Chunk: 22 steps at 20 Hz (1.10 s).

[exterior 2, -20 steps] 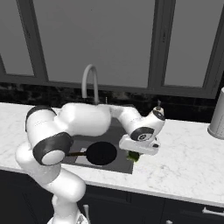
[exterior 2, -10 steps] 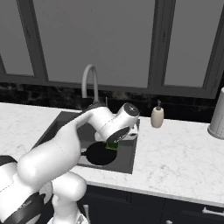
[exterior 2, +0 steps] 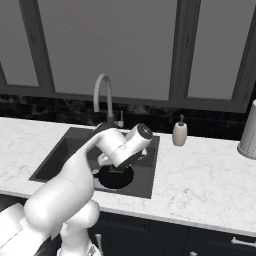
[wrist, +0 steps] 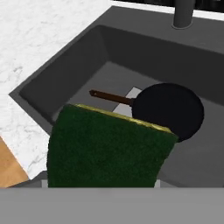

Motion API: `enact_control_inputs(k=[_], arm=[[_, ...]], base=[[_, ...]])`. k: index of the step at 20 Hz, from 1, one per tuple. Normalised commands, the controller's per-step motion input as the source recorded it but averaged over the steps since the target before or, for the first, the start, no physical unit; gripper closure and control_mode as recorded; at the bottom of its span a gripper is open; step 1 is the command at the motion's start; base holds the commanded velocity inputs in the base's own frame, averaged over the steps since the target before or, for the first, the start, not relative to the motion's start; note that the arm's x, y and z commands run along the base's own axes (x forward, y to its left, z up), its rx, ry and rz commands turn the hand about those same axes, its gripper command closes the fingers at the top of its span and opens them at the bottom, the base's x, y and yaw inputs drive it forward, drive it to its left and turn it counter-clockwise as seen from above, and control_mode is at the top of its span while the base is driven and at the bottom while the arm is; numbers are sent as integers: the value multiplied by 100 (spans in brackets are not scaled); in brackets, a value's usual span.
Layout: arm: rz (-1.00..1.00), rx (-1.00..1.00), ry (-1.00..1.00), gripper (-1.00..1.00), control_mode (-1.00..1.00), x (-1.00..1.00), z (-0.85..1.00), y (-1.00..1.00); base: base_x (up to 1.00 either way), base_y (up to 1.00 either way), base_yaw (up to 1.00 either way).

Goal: Pick the pan and sponge and place them into the sink. Then turn on the water.

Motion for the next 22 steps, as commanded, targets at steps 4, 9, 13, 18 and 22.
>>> enact_control_inputs(k=[4,9,13,18,22], arm=[[13,4,0,100,-100,33,-9,16],[14,0,12,100,-100,53,-22,13],[8,0,8,100,-100,38,-43,18],[1,0,2,100,-100,21,-56,12],[0,0,0,100,-100,7,-62,14]], base=[[0,0,0],[0,0,0],[0,0,0],[0,0,0],[0,0,0]])
